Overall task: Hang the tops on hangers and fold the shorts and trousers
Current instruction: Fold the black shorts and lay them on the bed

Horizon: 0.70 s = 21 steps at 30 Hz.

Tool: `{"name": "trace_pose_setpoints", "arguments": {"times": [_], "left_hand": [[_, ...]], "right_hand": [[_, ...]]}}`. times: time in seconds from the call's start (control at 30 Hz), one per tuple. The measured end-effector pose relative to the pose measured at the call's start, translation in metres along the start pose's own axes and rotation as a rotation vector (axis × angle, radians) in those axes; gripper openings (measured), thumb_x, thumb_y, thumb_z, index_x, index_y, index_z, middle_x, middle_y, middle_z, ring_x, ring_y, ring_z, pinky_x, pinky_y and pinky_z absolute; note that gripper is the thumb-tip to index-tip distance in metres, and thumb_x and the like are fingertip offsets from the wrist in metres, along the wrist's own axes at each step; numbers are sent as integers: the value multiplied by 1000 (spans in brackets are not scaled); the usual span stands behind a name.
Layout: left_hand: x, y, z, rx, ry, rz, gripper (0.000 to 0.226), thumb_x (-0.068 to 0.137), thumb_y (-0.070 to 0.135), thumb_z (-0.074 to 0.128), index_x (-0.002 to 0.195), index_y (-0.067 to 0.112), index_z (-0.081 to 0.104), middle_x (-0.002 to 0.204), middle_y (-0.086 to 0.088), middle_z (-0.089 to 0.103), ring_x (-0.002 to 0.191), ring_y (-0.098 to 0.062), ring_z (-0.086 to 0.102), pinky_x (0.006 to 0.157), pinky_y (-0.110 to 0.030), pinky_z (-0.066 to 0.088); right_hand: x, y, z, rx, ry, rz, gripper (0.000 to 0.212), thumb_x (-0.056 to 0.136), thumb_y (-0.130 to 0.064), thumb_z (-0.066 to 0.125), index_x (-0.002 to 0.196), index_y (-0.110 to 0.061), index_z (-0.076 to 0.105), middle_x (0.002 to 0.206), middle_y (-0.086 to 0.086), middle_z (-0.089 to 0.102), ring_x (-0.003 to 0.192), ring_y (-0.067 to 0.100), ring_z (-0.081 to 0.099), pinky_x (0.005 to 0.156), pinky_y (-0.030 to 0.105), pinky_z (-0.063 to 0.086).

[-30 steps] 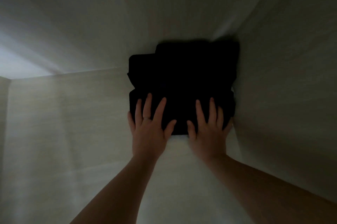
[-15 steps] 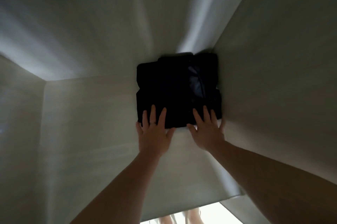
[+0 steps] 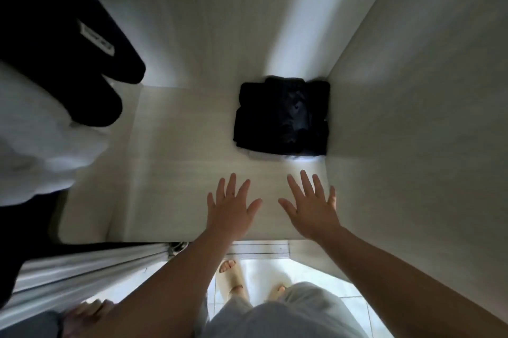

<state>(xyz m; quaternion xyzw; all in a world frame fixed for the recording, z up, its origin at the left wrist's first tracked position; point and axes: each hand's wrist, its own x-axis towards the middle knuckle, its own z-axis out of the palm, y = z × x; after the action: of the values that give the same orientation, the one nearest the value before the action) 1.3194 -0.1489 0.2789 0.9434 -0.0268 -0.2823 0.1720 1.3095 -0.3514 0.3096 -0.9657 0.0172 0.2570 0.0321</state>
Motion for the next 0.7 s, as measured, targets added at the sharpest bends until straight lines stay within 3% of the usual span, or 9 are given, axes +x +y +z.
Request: {"name": "trace_pose_setpoints", "arguments": {"times": [0.2,0.43,0.57,0.7], "left_hand": [[-83,-1,27,-26,107,-34,70,96,71,11,158,40,2,168,4,-14,153,-25,-16,122,-55,0],[-171,7,62,-6,312,-87,85,83,78,-9,158,41,5,169,2,-3,155,-25,-7,121,-52,7],[-218,28,97,-81,367,-152,81,84,78,-7,157,45,1,168,6,-9,154,-21,-11,122,-50,1],[-268,56,147,-225,444,-278,75,88,77,0,156,47,-3,167,9,-14,153,-20,-16,122,-48,-7]], "right_hand": [[-70,-3,12,-60,18,-155,71,96,-70,8,158,-40,-11,165,-7,-24,152,22,-24,118,58,-14],[-127,12,31,-103,81,-297,71,93,-72,3,155,-43,-17,157,-11,-36,150,21,-28,118,58,-15],[-164,33,43,-97,103,-404,88,74,-80,-21,154,-45,-17,151,-16,-42,150,19,-29,118,55,-16],[-200,63,63,-168,140,-516,85,78,-79,-23,154,-43,-17,157,-13,-36,151,21,-26,116,53,-17]]}}
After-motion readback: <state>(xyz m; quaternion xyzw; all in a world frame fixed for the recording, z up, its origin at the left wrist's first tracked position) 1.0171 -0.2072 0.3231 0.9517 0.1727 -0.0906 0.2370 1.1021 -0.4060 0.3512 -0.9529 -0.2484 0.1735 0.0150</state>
